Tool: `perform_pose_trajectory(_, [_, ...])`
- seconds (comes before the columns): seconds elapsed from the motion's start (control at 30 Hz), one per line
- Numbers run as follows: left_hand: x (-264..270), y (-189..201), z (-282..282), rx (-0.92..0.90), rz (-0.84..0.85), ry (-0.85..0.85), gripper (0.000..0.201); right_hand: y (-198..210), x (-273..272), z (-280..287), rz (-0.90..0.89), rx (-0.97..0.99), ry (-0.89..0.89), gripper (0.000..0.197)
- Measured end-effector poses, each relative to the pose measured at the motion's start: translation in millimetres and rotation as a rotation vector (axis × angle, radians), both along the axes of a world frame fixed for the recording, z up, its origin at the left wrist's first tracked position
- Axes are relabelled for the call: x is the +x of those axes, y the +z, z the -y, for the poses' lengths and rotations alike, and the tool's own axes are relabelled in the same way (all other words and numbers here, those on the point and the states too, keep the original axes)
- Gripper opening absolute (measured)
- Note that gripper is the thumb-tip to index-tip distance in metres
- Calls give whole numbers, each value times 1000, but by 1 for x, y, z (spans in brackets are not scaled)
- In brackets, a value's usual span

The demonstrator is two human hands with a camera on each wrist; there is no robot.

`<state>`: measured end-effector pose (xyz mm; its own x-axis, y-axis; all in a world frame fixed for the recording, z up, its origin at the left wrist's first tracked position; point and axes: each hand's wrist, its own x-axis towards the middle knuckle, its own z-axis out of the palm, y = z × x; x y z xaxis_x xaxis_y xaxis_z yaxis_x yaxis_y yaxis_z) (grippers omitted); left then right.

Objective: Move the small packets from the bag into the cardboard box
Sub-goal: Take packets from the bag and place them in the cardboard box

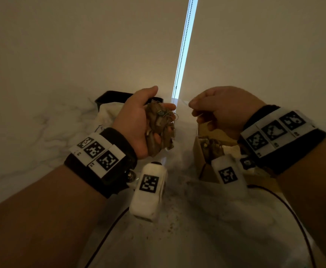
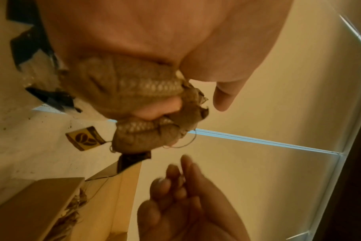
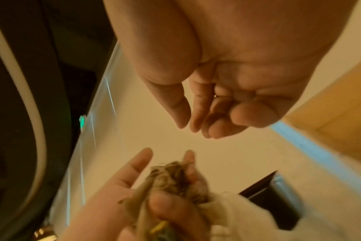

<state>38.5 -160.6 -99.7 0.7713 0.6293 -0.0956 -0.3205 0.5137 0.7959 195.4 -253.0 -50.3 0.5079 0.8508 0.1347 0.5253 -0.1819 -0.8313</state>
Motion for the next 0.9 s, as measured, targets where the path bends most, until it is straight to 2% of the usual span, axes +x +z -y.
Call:
perform_pose_trajectory(0.1, [0,1,0,-16,16,24,48,-8,-18,-15,-268,151,70,8])
perform_pose_trajectory(0.2, [1,0,-3,-15,-13,70,31,-24,-24,-26,-615,262,119,7])
perform_pose_trajectory(0.27, [1,0,-6,-3,-38,117,23,-37,-25,-27,-722,297,151,8])
perform_pose_trajectory(0.47, [4,-4,-8,41,-101,186,17,-57,-21,-24,-622,289,163,13])
perform_pose_trajectory(0.57, [4,-2,-5,35,-95,174,10,-60,-21,-21,-495,239,222,9])
perform_pose_trajectory(0.7, [5,-2,-2,60,-39,167,25,-61,-26,-18,-330,211,264,14])
perform_pose_trajectory(0.77, [6,-2,0,73,-26,167,28,-61,-28,-17,-343,216,281,17])
perform_pose_trajectory(0.9, [7,-1,6,71,-30,195,19,-62,-31,-16,-403,202,288,22])
